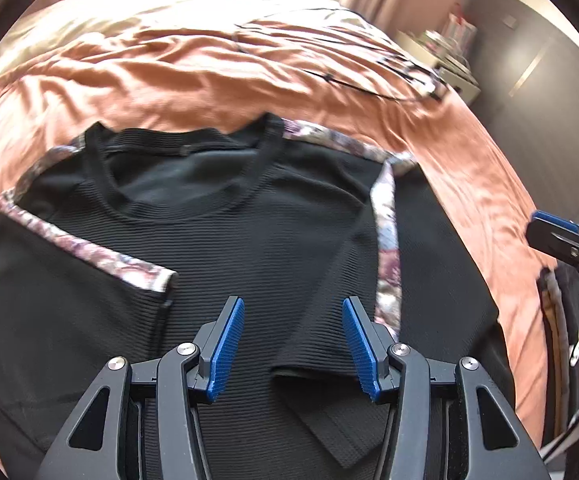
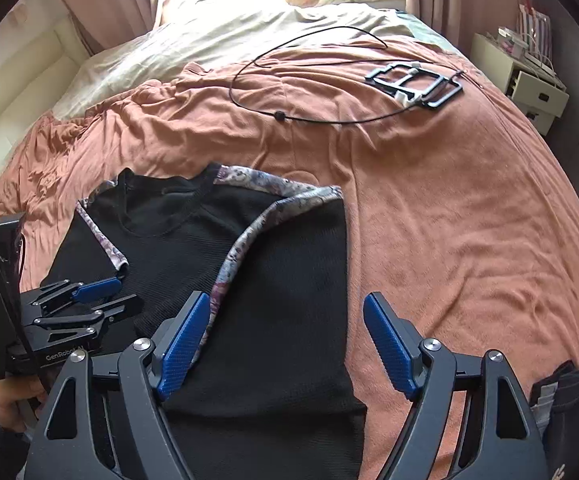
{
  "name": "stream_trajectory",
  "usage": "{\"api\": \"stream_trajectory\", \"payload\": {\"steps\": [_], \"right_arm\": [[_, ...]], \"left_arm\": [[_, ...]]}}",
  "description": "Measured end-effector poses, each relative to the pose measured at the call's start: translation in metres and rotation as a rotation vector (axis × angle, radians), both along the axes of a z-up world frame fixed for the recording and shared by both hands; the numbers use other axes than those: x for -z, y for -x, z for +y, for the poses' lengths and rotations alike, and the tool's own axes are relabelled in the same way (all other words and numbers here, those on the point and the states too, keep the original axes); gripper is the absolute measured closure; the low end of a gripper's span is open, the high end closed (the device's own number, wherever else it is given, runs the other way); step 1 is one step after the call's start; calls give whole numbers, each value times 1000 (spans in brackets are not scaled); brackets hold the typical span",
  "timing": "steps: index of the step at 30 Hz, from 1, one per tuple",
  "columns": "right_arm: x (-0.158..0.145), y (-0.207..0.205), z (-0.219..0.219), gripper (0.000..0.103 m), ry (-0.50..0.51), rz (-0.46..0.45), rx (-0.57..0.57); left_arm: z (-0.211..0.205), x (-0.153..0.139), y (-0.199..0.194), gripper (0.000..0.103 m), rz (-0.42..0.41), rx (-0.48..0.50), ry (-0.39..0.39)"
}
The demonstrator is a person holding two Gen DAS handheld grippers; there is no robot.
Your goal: Fold small clothes
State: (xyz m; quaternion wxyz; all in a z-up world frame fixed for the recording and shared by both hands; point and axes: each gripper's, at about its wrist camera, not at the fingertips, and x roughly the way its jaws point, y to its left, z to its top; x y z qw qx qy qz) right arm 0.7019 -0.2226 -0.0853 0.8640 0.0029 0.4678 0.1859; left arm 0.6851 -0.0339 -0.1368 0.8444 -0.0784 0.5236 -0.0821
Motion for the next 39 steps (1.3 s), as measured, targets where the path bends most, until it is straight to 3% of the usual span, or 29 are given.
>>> {"api": "stream_trajectory", "payload": {"steps": [6,12,16,20,21,23,24,28,32,36,39], "right_arm": [[26,5,-17,55,8,61,33],[51,8,-19,58,16,105,29],[68,7,-20,63,47,129,34],[82,6,-25,64,43,149,42],[82,7,-25,64,37,143,41],[82,7,-25,64,33,138,38],[83,7,-25,64,31,136,37],[85,12,-29,64,29,130,36],[83,13,-30,64,26,136,43],[82,15,-29,64,32,135,42],[82,16,-30,64,24,132,45]], "left_arm": [[-31,4,2,50,-25,86,-6],[-55,19,2,49,35,162,-13],[-68,35,4,49,70,191,-88],[-77,41,8,50,41,224,-178],[-76,41,8,52,37,217,-202],[-71,41,6,80,35,181,-224],[-68,39,3,84,34,173,-229],[-46,30,-10,86,11,140,-278],[-10,16,-28,85,-3,3,-306],[20,0,-35,78,-42,-121,-302],[31,-1,-35,71,-35,-131,-224]]}}
